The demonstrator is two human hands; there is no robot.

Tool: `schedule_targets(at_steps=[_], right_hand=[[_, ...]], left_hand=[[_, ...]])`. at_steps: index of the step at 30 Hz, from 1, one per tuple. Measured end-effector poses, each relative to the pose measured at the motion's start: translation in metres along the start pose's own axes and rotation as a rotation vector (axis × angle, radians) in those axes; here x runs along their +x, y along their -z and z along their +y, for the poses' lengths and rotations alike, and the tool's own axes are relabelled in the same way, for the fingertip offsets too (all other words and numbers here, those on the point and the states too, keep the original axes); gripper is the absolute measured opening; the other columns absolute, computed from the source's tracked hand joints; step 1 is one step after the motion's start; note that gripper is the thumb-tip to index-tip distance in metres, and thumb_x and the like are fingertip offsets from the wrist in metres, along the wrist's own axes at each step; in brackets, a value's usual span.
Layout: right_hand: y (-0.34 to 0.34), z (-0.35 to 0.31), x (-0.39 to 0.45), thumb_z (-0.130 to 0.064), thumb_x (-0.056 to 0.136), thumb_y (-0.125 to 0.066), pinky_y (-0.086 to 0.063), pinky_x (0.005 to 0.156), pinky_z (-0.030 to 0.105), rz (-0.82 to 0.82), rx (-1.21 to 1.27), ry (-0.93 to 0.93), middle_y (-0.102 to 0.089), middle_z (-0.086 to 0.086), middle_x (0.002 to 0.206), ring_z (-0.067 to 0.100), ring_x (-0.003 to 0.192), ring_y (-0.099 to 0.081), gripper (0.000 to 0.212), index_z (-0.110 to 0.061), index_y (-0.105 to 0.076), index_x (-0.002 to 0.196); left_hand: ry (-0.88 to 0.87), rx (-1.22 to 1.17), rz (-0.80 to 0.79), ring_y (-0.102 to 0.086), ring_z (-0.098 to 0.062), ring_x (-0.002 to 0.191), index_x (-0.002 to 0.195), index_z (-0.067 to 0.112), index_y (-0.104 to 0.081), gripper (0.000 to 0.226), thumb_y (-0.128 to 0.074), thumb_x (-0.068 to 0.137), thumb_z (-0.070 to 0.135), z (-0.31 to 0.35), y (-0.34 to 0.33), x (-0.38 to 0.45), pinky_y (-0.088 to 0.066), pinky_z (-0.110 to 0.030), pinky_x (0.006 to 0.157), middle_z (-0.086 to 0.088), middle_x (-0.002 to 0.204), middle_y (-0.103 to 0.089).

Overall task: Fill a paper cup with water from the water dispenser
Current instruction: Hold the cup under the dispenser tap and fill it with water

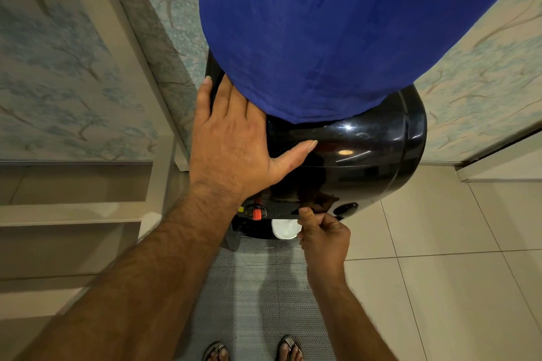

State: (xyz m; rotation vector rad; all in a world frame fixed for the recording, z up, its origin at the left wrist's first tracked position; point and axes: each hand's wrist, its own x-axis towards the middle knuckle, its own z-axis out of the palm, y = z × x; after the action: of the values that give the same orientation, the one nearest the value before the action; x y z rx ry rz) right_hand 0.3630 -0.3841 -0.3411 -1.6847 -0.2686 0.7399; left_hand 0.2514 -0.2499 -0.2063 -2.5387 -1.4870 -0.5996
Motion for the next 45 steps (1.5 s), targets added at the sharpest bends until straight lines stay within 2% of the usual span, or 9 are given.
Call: schedule_targets(at_steps=[5,9,19,29,34,37,42,45], right_hand=[[0.000,0.000,0.000,-0.018,0.086,-0.076,-0.045,0.059,0.031,-0.005,-0.020,0.014,-0.056,0.001,0.045,0.012,0.045,-0.048,0.038,-0.011,-0.058,0.053],[0.000,-0.001,-0.001,-0.017,0.086,-0.076,-0.046,0.060,0.032,-0.002,-0.024,0.025,-0.056,0.008,0.050,0.015,0.048,-0.048,0.037,-0.008,-0.058,0.055],[0.000,0.000,0.000,-0.017,0.086,-0.075,-0.046,0.056,0.029,-0.004,-0.018,0.033,-0.054,0.011,0.051,0.016,0.048,-0.046,0.038,-0.008,-0.056,0.054],[-0.001,0.003,0.001,-0.016,0.086,-0.075,-0.045,0.058,0.030,0.007,-0.012,0.048,-0.053,0.008,0.050,0.015,0.049,-0.046,0.043,-0.016,-0.054,0.049],[0.000,0.006,0.002,-0.018,0.086,-0.076,-0.048,0.053,0.025,-0.007,0.011,0.071,-0.054,0.006,0.048,0.013,0.046,-0.047,0.040,-0.010,-0.055,0.052],[0.002,0.010,-0.001,-0.028,0.082,-0.077,-0.049,0.052,0.017,-0.041,0.060,0.089,-0.054,0.002,0.046,0.008,0.043,-0.047,0.041,-0.004,-0.056,0.056],[0.031,0.040,-0.007,-0.051,0.076,-0.079,-0.043,0.047,0.022,-0.140,0.056,0.126,-0.049,0.001,0.050,0.012,0.048,-0.043,0.049,-0.014,-0.054,0.055],[0.044,0.064,-0.004,-0.054,0.061,-0.088,-0.048,0.053,0.023,-0.115,0.003,0.127,-0.058,0.000,0.063,0.011,0.056,-0.051,0.044,-0.017,-0.068,0.076]], left_hand=[[-0.002,-0.007,0.007,-0.035,-0.035,0.150,0.151,0.005,-0.040,0.108,-0.034,0.084,0.090,0.000,-0.001,0.000,-0.018,-0.053,0.128,-0.020,0.157,-0.044],[-0.002,0.000,-0.001,-0.034,-0.036,0.150,0.151,0.005,-0.040,0.109,-0.032,0.084,0.091,0.000,0.000,0.000,-0.018,-0.053,0.127,-0.021,0.158,-0.043],[-0.004,-0.009,0.001,-0.033,-0.034,0.151,0.152,0.005,-0.039,0.109,-0.033,0.084,0.090,0.000,-0.001,0.000,-0.017,-0.053,0.128,-0.020,0.158,-0.042],[-0.002,-0.008,-0.019,-0.031,-0.035,0.152,0.153,0.005,-0.038,0.111,-0.031,0.084,0.091,0.000,0.000,0.000,-0.016,-0.053,0.128,-0.021,0.159,-0.041],[-0.003,-0.004,-0.014,-0.032,-0.036,0.151,0.153,0.005,-0.037,0.110,-0.031,0.084,0.091,0.000,0.000,0.000,-0.016,-0.053,0.128,-0.021,0.159,-0.041],[-0.004,-0.005,-0.012,-0.032,-0.036,0.151,0.153,0.005,-0.036,0.110,-0.031,0.084,0.091,0.000,0.001,0.000,-0.016,-0.052,0.128,-0.021,0.159,-0.040],[-0.008,-0.023,-0.002,-0.032,-0.035,0.151,0.154,0.007,-0.036,0.108,-0.031,0.085,0.090,0.001,0.002,0.000,-0.016,-0.052,0.128,-0.019,0.160,-0.040],[-0.008,-0.023,-0.003,-0.032,-0.034,0.151,0.154,0.007,-0.037,0.108,-0.031,0.085,0.089,0.000,0.002,0.000,-0.015,-0.051,0.128,-0.019,0.160,-0.040]])
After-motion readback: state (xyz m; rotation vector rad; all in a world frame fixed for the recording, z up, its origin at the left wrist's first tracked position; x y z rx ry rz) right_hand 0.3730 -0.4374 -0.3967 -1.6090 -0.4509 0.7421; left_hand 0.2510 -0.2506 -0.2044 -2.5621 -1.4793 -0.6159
